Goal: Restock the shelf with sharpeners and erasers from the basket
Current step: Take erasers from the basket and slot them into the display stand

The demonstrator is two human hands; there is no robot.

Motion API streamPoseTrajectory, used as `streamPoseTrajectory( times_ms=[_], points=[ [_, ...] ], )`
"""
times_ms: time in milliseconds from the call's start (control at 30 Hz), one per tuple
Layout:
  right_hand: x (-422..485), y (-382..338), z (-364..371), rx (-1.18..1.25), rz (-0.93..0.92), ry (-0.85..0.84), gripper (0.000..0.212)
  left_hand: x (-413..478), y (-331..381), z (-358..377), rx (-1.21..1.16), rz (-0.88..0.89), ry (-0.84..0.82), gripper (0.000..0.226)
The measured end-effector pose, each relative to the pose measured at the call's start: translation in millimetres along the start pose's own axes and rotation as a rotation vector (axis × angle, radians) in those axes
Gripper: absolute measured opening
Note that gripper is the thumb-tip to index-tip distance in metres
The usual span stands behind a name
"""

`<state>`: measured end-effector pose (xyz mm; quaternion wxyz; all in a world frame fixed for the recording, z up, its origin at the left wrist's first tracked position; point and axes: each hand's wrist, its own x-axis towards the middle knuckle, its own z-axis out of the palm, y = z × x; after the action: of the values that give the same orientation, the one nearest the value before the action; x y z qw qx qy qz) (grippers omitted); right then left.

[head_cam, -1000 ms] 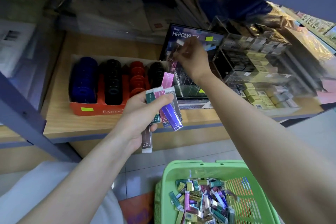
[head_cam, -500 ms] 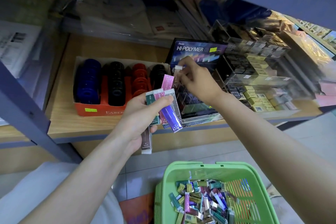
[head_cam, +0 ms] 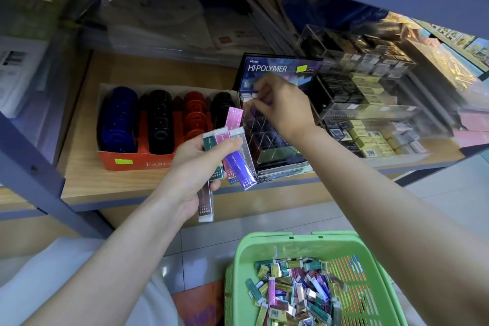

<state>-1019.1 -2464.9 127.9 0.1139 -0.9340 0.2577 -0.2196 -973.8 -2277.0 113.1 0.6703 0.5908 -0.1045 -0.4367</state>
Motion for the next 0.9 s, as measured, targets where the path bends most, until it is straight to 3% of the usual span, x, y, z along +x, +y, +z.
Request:
streamPoseTrajectory(
  times_ms=[100,200,300,633,700,800,900],
  points=[
    [-16,10,-13,-0.107,0.007,0.008,0.034,0,-2,0,0.008,-0.005,0.003,0.006],
    [-39,30,-30,-0.241,0.054,-0.211,0.056,-1,-5,1,0.028,-0.003,-0.008,0.006],
    [-56,41,-43,-0.227,0.105,-0.369,0.065,-2,-7,4,0.043,0.002,-0.02,0.004],
    [-90,23,-44,-0.321,0.143,-0.28,0.087,-6,-10,10,0.073,-0.001,-0.025,0.009],
    [-93,13,-46,-0.263,0.148,-0.219,0.081,-7,-11,10,0.089,0.002,-0.032,0.008],
    [-96,-7,-47,0.103,0.136,-0.108,0.051,-7,-10,11,0.149,0.01,-0.08,0.007],
    [-92,-28,-48,0.397,0.217,-0.231,0.031,-10,-10,15,0.235,0.012,-0.162,0.008]
  ],
)
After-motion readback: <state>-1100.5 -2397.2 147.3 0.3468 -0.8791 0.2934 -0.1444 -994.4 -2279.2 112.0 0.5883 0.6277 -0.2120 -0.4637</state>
